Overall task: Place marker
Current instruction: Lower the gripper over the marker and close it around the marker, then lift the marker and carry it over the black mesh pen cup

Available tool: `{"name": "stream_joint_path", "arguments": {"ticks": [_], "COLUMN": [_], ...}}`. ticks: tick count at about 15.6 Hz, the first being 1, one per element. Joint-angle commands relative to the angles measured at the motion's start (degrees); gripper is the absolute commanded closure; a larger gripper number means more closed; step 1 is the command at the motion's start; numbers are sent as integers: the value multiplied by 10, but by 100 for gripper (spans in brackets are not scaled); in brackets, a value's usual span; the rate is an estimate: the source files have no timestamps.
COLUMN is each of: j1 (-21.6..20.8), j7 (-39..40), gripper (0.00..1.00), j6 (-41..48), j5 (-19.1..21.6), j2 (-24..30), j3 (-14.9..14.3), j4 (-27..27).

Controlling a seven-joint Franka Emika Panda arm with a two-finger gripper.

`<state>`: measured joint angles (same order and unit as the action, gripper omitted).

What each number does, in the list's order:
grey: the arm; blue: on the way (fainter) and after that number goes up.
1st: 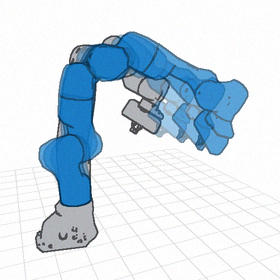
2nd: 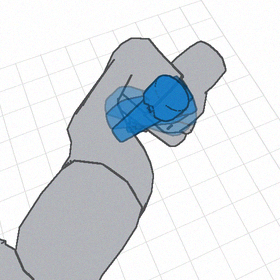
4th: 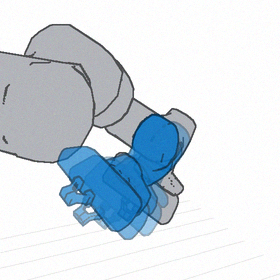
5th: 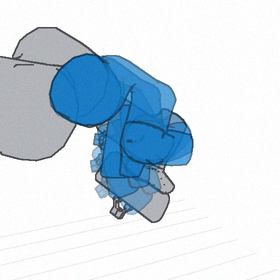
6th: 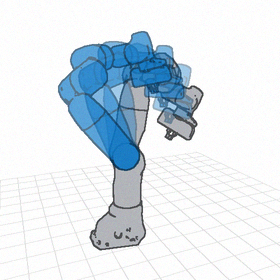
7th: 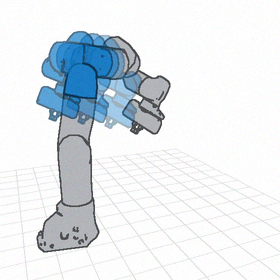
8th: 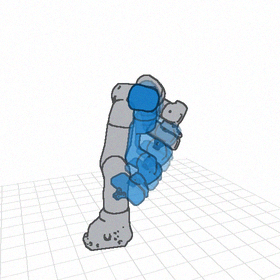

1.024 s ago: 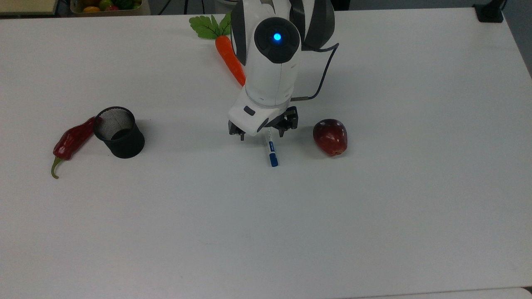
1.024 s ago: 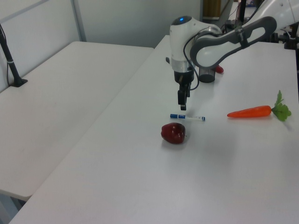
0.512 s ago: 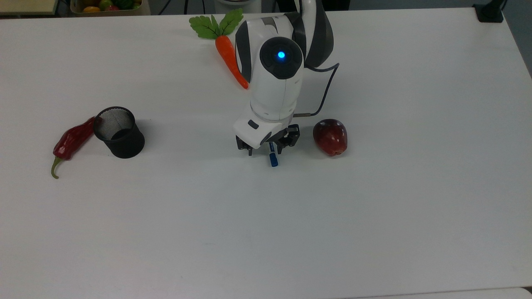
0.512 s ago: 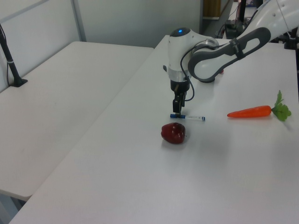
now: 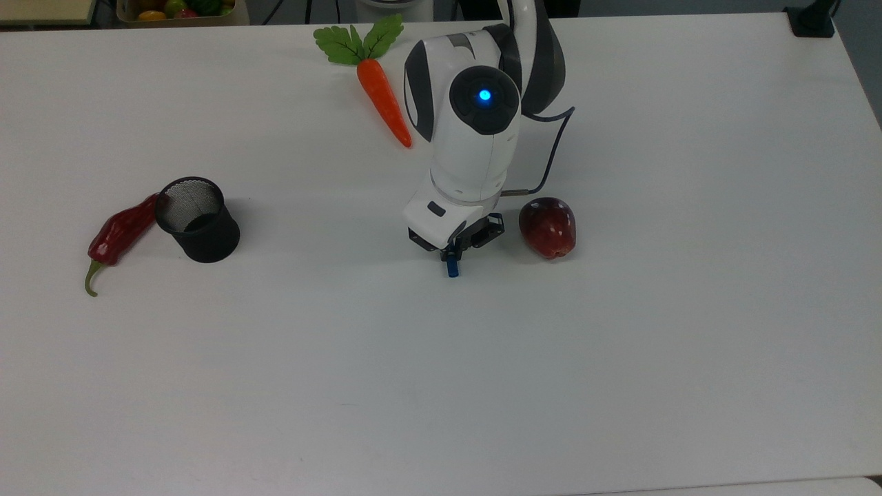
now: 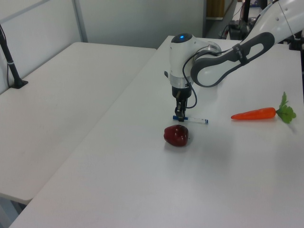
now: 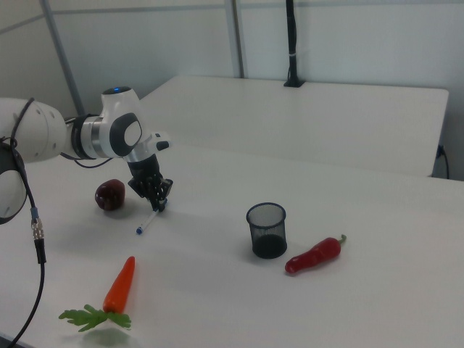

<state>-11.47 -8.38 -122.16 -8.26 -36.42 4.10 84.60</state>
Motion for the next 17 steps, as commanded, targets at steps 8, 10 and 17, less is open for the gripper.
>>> {"name": "stream_joint_path", "arguments": {"ticks": [8, 10, 17], "j1": [23, 36, 133], "j7": [-16, -17, -31], "gripper": [100, 100, 100], "j6": [33, 51, 40], "j5": [-4, -3, -3], "j2": [78, 106, 182], "j3": [-6, -9, -10], "j4": [4, 5, 8]}}
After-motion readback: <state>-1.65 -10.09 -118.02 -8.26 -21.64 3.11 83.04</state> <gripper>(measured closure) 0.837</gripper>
